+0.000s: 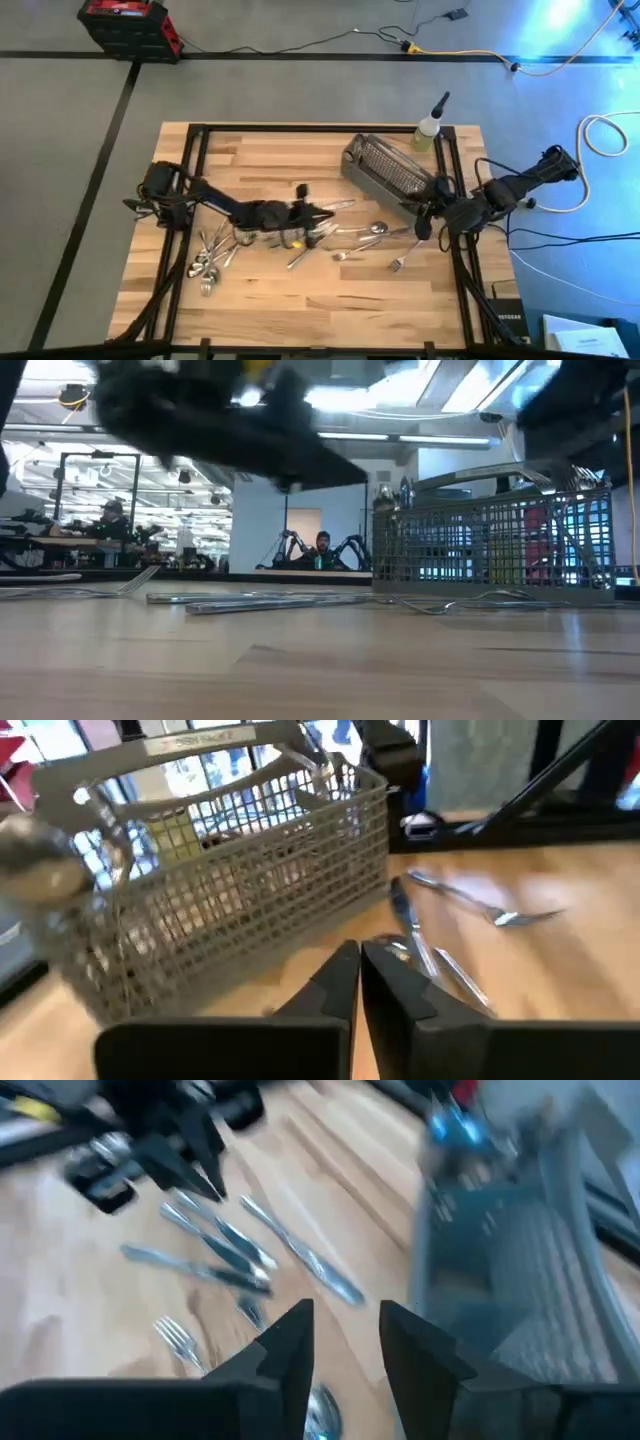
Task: Sort silverware
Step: Adjust the gray silverware organizer
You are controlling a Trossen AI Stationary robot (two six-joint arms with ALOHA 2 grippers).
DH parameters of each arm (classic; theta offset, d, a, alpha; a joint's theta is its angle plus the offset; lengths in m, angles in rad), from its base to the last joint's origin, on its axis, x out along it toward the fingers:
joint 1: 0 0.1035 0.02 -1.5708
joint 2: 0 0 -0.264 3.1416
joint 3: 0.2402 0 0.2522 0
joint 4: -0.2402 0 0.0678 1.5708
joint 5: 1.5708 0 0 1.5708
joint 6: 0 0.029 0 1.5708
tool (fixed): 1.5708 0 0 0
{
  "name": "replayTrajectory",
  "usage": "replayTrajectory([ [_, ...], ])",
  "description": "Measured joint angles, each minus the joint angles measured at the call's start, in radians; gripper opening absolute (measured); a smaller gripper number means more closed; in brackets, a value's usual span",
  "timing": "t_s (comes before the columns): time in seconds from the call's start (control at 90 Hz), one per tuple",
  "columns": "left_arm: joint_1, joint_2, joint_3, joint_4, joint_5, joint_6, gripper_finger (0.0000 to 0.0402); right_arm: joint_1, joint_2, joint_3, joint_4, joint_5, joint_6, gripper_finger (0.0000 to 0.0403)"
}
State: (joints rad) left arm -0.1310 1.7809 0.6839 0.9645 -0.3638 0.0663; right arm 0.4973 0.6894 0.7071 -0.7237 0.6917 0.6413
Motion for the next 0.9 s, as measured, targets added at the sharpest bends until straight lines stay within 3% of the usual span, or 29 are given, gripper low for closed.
replayTrajectory([
  [0.267, -0.169, -0.217, -0.220, -0.064, -0.345, -0.026, 0.0000, 0.000, 0.104, 0.001, 0.470, -0.125, -0.433, 0.0099],
  [0.456, -0.283, -0.417, -0.242, -0.545, -0.503, -0.188, 0.0000, -0.003, 0.298, 0.001, 0.605, -0.143, -0.547, 0.0099],
  [0.656, -0.284, -0.517, -0.238, -1.000, -0.462, -0.640, 0.0000, -0.045, 0.547, 0.001, 0.811, -0.136, -0.670, 0.0099],
  [0.778, -0.306, -0.517, -0.239, -1.114, -0.322, -0.713, 0.0000, -0.086, 0.666, 0.001, 0.926, -0.158, -0.675, 0.0099],
  [0.9, -0.364, -0.519, -0.239, -1.143, -0.311, -0.784, 0.0000, -0.125, 0.745, 0.000, 0.983, -0.202, -0.636, 0.0099],
])
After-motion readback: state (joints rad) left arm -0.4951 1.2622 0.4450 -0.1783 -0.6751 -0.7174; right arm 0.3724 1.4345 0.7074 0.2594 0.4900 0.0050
